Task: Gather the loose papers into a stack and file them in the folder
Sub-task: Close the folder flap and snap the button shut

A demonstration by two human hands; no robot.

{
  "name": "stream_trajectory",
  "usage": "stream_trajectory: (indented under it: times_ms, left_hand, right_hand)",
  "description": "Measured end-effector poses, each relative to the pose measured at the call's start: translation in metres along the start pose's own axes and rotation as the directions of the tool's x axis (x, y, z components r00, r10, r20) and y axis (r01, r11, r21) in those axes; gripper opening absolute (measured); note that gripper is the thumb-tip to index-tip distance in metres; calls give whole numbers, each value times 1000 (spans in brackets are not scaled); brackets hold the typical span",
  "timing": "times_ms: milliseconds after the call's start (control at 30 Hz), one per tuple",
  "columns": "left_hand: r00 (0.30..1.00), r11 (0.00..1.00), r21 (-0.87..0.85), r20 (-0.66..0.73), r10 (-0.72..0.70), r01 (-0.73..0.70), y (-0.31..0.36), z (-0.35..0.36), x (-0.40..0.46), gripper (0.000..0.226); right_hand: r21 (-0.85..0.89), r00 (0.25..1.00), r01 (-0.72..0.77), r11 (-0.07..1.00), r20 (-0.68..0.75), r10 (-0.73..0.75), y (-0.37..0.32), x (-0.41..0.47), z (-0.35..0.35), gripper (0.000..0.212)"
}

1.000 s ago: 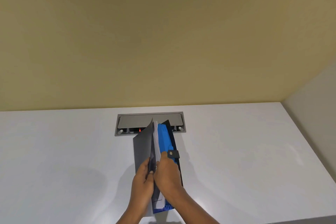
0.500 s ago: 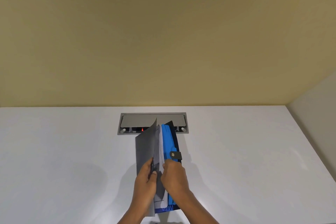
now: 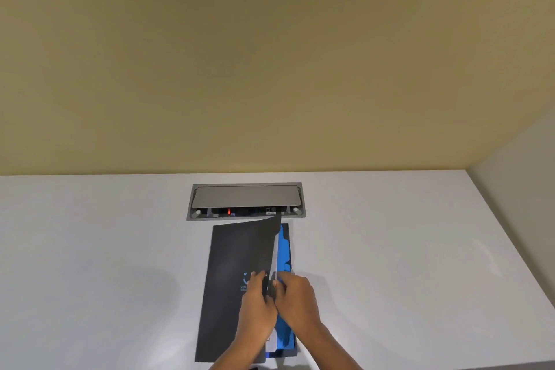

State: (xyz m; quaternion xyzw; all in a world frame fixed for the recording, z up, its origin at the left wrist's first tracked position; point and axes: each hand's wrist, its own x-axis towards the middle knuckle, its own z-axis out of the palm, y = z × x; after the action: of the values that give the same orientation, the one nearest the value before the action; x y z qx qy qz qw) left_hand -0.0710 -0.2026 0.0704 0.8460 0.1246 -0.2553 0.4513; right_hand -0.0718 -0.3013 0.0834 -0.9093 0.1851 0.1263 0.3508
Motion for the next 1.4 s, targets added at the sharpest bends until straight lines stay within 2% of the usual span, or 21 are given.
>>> stream_trajectory:
  times_ms: [67, 133, 233, 400, 500, 567, 667, 867, 1100, 1267, 1400]
  left_hand:
    - [1000, 998, 59, 25, -17, 16, -17, 20, 12, 48]
    - [999, 988, 150, 20, -25, 22, -25, 35, 18, 58]
    - [1000, 962, 271, 3, -22, 20, -27, 46, 20, 72]
    - [1000, 912, 411, 28, -9, -3, -36, 51, 23, 69]
    - [1000, 796, 604, 16, 21, -27, -49, 39, 26, 85]
    - [999, 720, 692, 24, 41, -47, -61, 28, 28, 93]
    - [998, 686, 725, 31, 57, -61, -79, 15, 29, 102]
    - [996, 668, 738, 51, 78, -90, -88, 11, 30, 103]
    - [996, 649, 756, 69, 56, -89, -89, 12, 34, 102]
    - [996, 633, 769, 87, 37, -91, -90, 12, 34, 101]
    - [995, 642, 761, 96, 21, -87, -89, 11, 35, 103]
  right_hand:
    - [18, 999, 13, 1000, 39, -13, 14, 2, -2, 34]
    - [6, 998, 19, 1000, 64, -20, 32, 3, -2, 24]
    - [-35, 995, 10, 999, 95, -6, 56, 3, -1, 22]
    - [1, 995, -61, 998, 80, 61, 87, 2, -2, 27]
    - [49, 992, -99, 994, 83, 94, 92, 3, -3, 41]
    - [61, 993, -103, 993, 73, 98, 96, 6, 2, 39]
    - [65, 998, -61, 996, 36, 58, 95, 11, 11, 16]
    - [18, 1000, 19, 1000, -6, -19, 79, 30, 32, 20]
    - [-100, 994, -33, 994, 97, 43, 64, 51, 48, 18]
    - [-178, 982, -9, 984, 185, 43, 63, 58, 60, 21]
    - [-179, 977, -30, 983, 204, 67, 62, 58, 64, 21]
